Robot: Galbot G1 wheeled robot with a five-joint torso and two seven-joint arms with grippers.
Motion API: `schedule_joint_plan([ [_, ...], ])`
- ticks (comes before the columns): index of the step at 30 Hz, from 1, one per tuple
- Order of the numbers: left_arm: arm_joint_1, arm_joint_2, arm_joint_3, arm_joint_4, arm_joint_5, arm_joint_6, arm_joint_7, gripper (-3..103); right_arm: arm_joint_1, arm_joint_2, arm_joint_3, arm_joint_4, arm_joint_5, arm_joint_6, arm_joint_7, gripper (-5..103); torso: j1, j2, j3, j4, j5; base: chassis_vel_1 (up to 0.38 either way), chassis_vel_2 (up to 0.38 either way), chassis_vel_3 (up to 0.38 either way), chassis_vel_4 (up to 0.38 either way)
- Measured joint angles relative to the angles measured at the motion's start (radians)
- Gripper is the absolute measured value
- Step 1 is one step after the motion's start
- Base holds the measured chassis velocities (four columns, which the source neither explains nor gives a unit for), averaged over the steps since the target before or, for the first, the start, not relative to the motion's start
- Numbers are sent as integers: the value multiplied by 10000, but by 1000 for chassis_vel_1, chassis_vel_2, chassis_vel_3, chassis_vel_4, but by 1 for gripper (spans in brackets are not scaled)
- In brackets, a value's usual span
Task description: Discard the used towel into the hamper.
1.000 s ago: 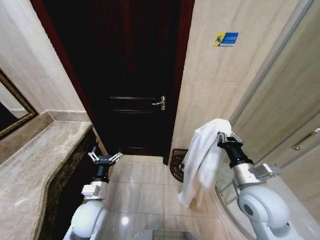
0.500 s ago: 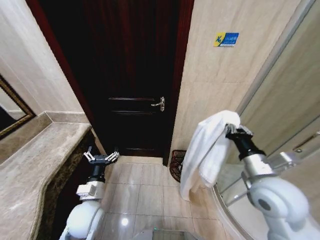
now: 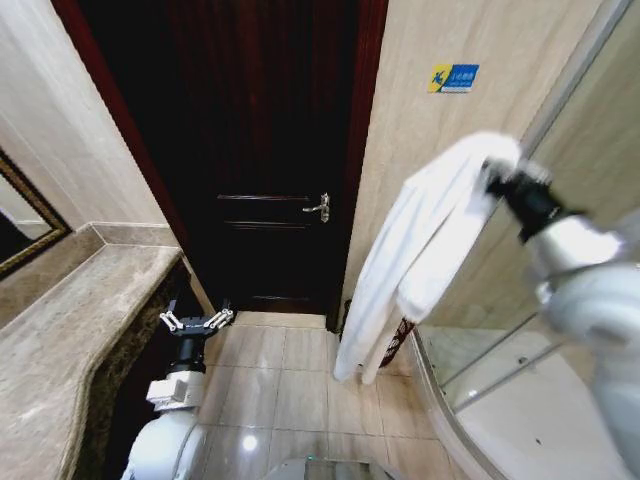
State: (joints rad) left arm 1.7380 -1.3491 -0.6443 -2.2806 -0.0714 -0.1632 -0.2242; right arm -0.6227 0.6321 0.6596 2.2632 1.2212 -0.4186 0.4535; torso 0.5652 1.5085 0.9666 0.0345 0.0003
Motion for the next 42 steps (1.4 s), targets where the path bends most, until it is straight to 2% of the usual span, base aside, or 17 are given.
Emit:
schedule_joint_plan([
  [2, -78, -1, 63, 55, 7, 4, 9, 100, 734, -437, -166, -651, 406, -85, -245, 5, 0, 0, 0, -4, 3, 0, 0, 0, 0],
  [4, -118, 7, 97, 62, 10, 24, 14, 100, 1094, -592, -301, -912, 589, -100, -318, 5, 0, 0, 0, -7, -1, 0, 0, 0, 0],
  [6, -171, 29, 141, 54, 10, 78, 21, 100, 2049, -759, -802, -1454, 853, -120, -357, 5, 0, 0, 0, -9, 2, 0, 0, 0, 0],
  [8, -202, 58, 159, 1, 1, 143, 25, 100, 3746, -733, -1874, -2189, 1057, -120, -252, 5, 0, 0, 0, -7, -2, 0, 0, 0, 0],
  [9, -202, 58, 159, 1, 1, 143, 25, 100, 3746, -733, -1874, -2189, 1057, -120, -252, 5, 0, 0, 0, -7, -2, 0, 0, 0, 0],
  [10, -202, 72, 158, -4, -1, 157, 28, 100, 4462, -631, -2439, -2514, 1125, -115, -127, 5, -1, 1, -1, -6, -10, 0, 0, 0, 0],
  [12, -199, 78, 127, -5, -3, 166, 35, 100, 6044, -173, -3829, -3361, 1186, -75, 128, 5, 0, 0, 0, -3, -1, 0, 0, 0, 0],
  [13, -199, 78, 127, -5, -3, 166, 35, 100, 6044, -173, -3829, -3361, 1186, -75, 128, 5, 0, 0, 0, -3, -1, 0, 0, 0, 0],
  [15, -195, 60, 79, -6, -10, 170, 36, 100, 7406, 337, -4835, -4326, 1163, 76, 346, 5, 3, -1, 2, 0, 0, 0, 0, 0, 0],
  [16, -195, 60, 79, -6, -10, 170, 36, 100, 7406, 337, -4835, -4326, 1163, 76, 346, 5, 3, -1, 2, 0, 0, 0, 0, 0, 0],
  [18, -187, 46, 18, -20, -29, 174, 36, 100, 8522, 905, -5610, -5347, 858, 245, 405, 5, 1, 0, 0, 0, -13, 0, 0, 0, 0],
  [20, -169, 43, -34, -45, -42, 185, 36, 100, 9127, 1308, -5944, -6095, 514, 271, 374, 5, 2, -1, 1, 0, 0, 0, 0, 0, 0],
  [24, -136, 12, -87, -79, -46, 194, 36, 100, 9655, 1836, -6118, -7134, -196, 282, 101, 5, 1, 0, 0, -1, -6, 0, 0, 0, 0],
  [31, -54, -85, -127, -122, -13, 196, 36, 100, 9714, 2165, -6128, -7695, -521, 286, -154, 5, 1, -1, 1, -4, 0, 0, 0, 0, 0],
  [42, -10, -14, -514, -182, -76, 192, 35, 100, 8174, 2462, -5724, -7604, -1472, 313, -435, 5, 0, 0, -1, -2, -6, 0, 0, 0, 0],
])
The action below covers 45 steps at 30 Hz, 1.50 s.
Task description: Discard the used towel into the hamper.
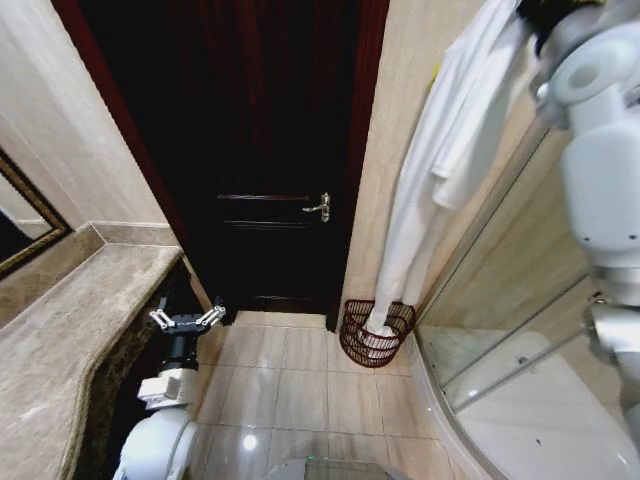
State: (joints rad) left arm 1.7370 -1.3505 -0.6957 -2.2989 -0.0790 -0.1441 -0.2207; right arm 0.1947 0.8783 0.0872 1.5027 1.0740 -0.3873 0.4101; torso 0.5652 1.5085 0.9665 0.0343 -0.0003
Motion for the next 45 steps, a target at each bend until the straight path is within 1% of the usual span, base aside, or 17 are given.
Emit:
schedule_joint_plan([
  [3, -10, 0, 29, 87, 2, -16, 0, 100, -455, -19, 129, 169, -117, 10, -9, 5, 0, 0, 1, -1, 4, 0, 0, 0, 0],
  [8, -61, -22, 156, 166, 26, -31, -3, 100, -1305, -134, 343, 395, -381, 87, -122, 5, -1, 0, -1, -1, -2, 0, 0, 0, 0],
  [11, -61, -37, 204, 179, 41, -35, -8, 100, -1653, -166, 393, 475, -477, 126, -169, 5, -1, 0, 0, -2, 4, 0, 0, 0, 0],
  [12, -57, -44, 259, 201, 57, -56, -23, 100, -2075, -177, 440, 615, -557, 171, -191, 5, 0, 0, 1, -2, 8, 0, 0, 0, 0],
  [16, -51, -57, 302, 223, 80, -85, -43, 100, -2761, -43, 518, 1030, -674, 415, -77, 5, 0, 0, 0, -1, -1, 0, 0, 0, 0],
  [21, -43, -85, 299, 215, 84, -85, -48, 100, -3034, 55, 547, 1255, -681, 471, 35, 5, -24, -40, -23, 0, -1, 0, 0, 0, 0],
  [22, -38, -101, 295, 214, 86, -92, -50, 100, -3133, 82, 578, 1314, -681, 472, 60, 5, -54, -103, -55, -1, -1, 0, 0, 0, 0],
  [23, -32, -125, 282, 216, 103, -130, -56, 100, -3409, 147, 711, 1348, -772, 482, 82, 5, -148, -310, -160, -1, 2, 0, 0, 0, 0],
  [25, -32, -125, 282, 216, 103, -130, -56, 100, -3409, 147, 711, 1348, -772, 482, 82, 5, -148, -310, -160, -1, 2, 0, 0, 0, 0],
  [28, -12, -135, 235, 210, 107, -158, -72, 100, -4119, 204, 1067, 1393, -1066, 565, -34, 5, -306, -652, -344, -2, 0, 0, 0, 0, 0],
  [29, -12, -135, 235, 210, 107, -158, -72, 100, -4119, 204, 1067, 1393, -1066, 565, -34, 5, -306, -652, -344, -2, 0, 0, 0, 0, 0],
  [31, 10, -135, 221, 206, 111, -168, -80, 100, -4543, 213, 1227, 1429, -1256, 637, -176, 5, -380, -815, -433, -4, 7, 0, 0, 0, 0],
  [33, 35, -133, 217, 206, 131, -189, -83, 100, -4963, 238, 1399, 1528, -1382, 696, -278, 5, -450, -974, -520, -3, 4, 0, 0, 0, 0],
  [34, 35, -133, 217, 206, 131, -189, -83, 100, -4963, 238, 1399, 1528, -1382, 696, -278, 5, -450, -974, -520, -3, 4, 0, 0, 0, 0],
  [38, 101, -141, 250, 146, 195, -214, -47, 100, -5935, 362, 1687, 1738, -1698, 871, -420, 5, -613, -1322, -709, -3, 4, 0, 0, 0, 0],
  [42, 122, -173, 285, 146, 241, -245, -42, 100, -6386, 459, 1804, 1835, -1860, 929, -466, 5, -690, -1486, -796, -5, 3, 0, 0, 0, 0],
  [45, 190, -223, 320, 145, 296, -302, -39, 100, -6883, 640, 1967, 1769, -2157, 1048, -544, 5, -803, -1728, -925, -2, 1, 0, 0, 0, 0],
])
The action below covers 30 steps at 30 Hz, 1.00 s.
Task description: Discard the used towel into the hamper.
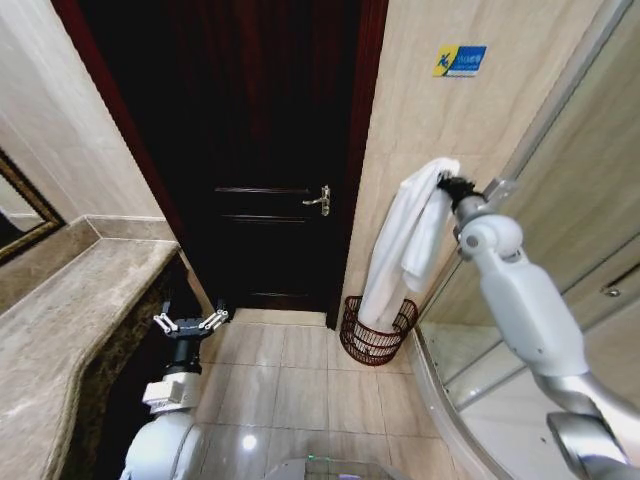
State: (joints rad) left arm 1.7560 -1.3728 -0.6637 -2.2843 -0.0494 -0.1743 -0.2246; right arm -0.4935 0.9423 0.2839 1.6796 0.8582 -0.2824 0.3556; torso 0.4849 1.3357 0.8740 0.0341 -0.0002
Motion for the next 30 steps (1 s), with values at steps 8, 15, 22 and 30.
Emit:
schedule_joint_plan([
  [8, 93, 8, -79, -39, 2, -99, 0, 100, -616, 309, 448, -543, -613, 237, -169, 5, -208, -457, -247, -1, 1, 0, 0, 0, 0],
  [15, 123, 18, -81, -64, -7, -125, 7, 100, -870, 476, 819, -1078, -1164, 514, -352, 5, -368, -805, -432, -1, 3, 0, 0, 0, 0],
  [22, 115, 5, 84, 30, 65, -188, 26, 100, -1388, 540, 1068, -334, -1109, 510, -409, 5, -564, -1232, -669, 0, 0, 0, 0, 0, 0],
  [30, 58, -75, 404, 48, 255, -228, 37, 100, -2440, 617, 1561, 627, -1165, 412, -402, 5, -763, -1659, -894, -2, 2, 0, 0, 0, 0],
])
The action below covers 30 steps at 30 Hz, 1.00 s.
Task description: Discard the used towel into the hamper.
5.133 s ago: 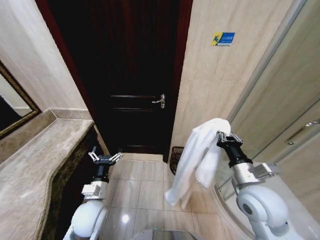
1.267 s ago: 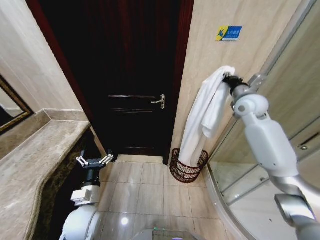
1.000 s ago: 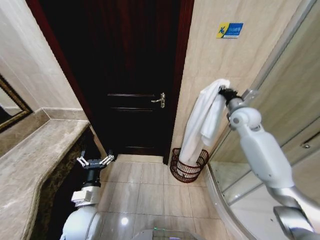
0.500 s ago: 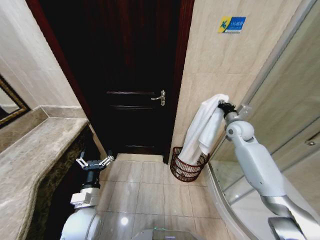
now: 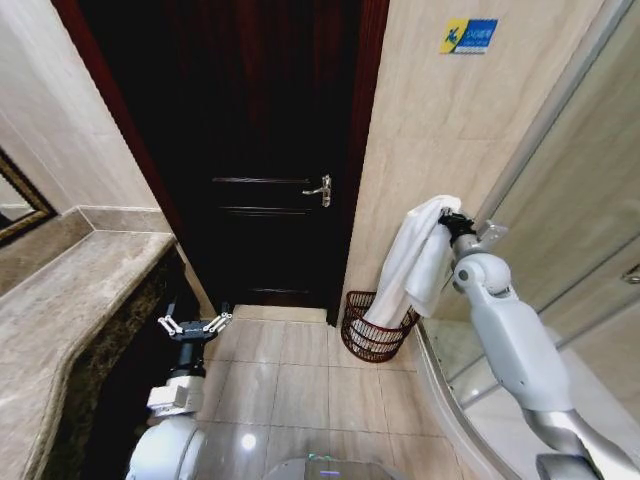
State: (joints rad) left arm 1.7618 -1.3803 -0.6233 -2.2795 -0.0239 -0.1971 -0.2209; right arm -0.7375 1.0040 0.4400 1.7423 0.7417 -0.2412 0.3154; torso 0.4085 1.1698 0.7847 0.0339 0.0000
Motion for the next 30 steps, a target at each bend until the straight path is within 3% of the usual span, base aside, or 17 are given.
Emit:
schedule_joint_plan([
  [11, 43, -135, 173, -20, 204, -157, 5, 100, -2055, 415, 522, 1551, -304, 75, 44, 5, -251, -562, -317, 1, -1, 0, 0, 0, 0],
  [30, 196, -79, 96, -150, 186, -305, 5, 100, -4114, 1059, 1071, 3065, -1273, 474, 179, 5, -669, -1474, -809, 0, -2, -67, 67, 67, -73],
])
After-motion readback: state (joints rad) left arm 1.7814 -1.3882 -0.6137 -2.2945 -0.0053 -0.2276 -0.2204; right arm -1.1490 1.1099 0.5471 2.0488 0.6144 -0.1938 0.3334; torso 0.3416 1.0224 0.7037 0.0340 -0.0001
